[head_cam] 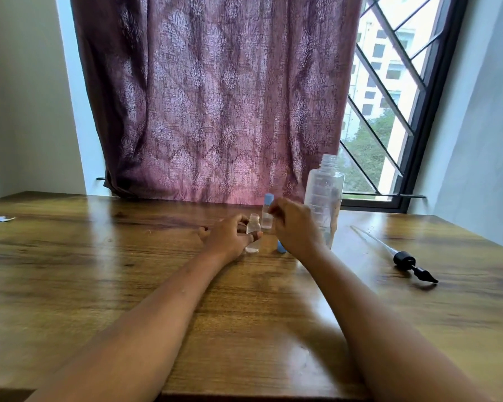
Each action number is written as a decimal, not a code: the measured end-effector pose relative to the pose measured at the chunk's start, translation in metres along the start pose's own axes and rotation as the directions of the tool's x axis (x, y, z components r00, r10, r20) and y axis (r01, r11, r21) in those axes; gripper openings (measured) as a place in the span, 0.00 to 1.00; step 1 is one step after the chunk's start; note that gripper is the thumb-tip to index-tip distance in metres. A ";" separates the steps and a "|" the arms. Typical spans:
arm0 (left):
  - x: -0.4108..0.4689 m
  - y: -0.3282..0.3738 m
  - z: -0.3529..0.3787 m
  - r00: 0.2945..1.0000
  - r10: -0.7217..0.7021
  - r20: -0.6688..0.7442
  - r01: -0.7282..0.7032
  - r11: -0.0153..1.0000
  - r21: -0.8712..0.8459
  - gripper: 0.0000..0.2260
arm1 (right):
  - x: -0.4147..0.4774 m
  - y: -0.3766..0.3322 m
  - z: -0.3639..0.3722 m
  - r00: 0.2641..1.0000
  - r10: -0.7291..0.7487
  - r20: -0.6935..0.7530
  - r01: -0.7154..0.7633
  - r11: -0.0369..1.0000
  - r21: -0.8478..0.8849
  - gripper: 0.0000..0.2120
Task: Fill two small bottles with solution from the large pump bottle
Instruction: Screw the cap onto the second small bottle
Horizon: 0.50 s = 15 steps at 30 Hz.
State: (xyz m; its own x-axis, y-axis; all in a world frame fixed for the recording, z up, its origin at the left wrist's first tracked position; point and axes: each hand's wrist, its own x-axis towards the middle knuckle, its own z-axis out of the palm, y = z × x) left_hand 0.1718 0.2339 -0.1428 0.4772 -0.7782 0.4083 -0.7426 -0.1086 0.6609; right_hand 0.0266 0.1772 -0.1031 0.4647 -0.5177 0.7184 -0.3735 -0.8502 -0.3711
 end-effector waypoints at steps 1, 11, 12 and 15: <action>0.000 0.000 0.000 1.000 -0.003 0.009 0.003 1.000 -0.016 0.21 | -0.001 0.004 0.001 0.995 0.063 0.083 -0.057 0.996 -0.066 0.13; 0.002 -0.003 -0.011 0.980 -0.013 0.198 0.043 0.988 -0.148 0.24 | -0.009 0.010 0.015 0.875 0.175 0.452 0.045 0.900 -0.434 0.12; 0.001 -0.003 -0.013 0.972 0.001 0.234 0.043 0.982 -0.183 0.24 | -0.009 0.011 0.014 0.871 0.177 0.458 0.046 0.900 -0.434 0.10; 0.001 -0.002 -0.017 0.949 0.053 0.311 0.028 0.968 -0.251 0.21 | -0.009 0.012 0.010 0.852 0.189 0.488 0.055 0.895 -0.443 0.07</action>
State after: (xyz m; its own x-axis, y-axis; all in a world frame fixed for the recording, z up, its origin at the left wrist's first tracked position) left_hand 0.1816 0.2437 -0.1332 0.2668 -0.9367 0.2268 -0.5877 0.0284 0.8086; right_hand 0.0264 0.1708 -0.1195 0.7171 -0.6487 0.2547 -0.6644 -0.7467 -0.0313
